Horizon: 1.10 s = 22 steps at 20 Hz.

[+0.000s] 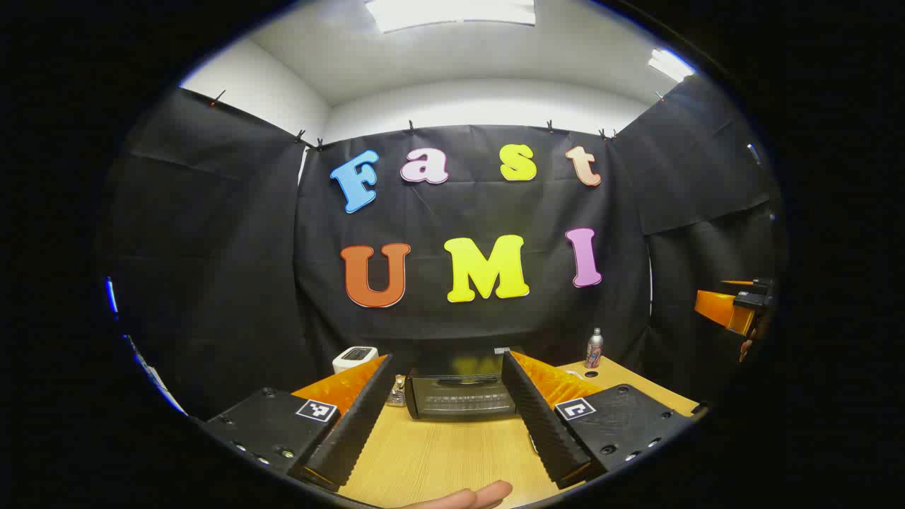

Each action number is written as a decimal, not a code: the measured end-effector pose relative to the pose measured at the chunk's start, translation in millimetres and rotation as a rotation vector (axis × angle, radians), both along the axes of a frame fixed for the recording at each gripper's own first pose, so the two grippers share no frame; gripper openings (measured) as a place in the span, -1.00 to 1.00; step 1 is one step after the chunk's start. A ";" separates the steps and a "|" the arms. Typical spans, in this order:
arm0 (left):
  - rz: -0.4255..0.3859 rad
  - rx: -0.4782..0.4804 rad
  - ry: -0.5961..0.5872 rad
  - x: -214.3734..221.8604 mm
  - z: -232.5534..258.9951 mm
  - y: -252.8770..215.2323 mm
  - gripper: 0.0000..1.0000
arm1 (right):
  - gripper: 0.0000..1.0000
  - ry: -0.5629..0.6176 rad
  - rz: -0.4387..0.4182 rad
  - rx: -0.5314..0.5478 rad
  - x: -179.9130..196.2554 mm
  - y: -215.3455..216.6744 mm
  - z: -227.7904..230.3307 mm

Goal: Open the electric oven with the left hand, put the food in, and close the electric oven.

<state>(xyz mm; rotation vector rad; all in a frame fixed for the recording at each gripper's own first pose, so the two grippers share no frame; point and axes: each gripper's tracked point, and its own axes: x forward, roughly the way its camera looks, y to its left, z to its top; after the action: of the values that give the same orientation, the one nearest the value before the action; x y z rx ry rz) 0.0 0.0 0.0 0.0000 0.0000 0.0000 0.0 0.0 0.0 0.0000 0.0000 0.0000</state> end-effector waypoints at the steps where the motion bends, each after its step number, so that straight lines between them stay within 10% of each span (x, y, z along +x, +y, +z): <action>1: -0.002 -0.002 0.002 0.1 -1.2 -0.1 0.92 | 0.92 -0.004 0.003 -0.002 -0.9 1.3 1.3; 12: -0.016 -0.041 0.051 44.9 -41.4 2.6 0.93 | 0.92 -0.069 0.060 0.001 4.9 16.6 1.3; 22: -0.041 -0.083 0.059 174.9 -67.1 -8.9 0.92 | 0.92 -0.125 0.036 -0.032 42.2 -1.7 6.8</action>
<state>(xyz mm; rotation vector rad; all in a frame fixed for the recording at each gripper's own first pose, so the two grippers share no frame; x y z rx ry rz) 174.9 -8.9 -67.1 -0.0831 0.0592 -0.0410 42.2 -1.7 6.8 -0.0319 -0.1253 0.0363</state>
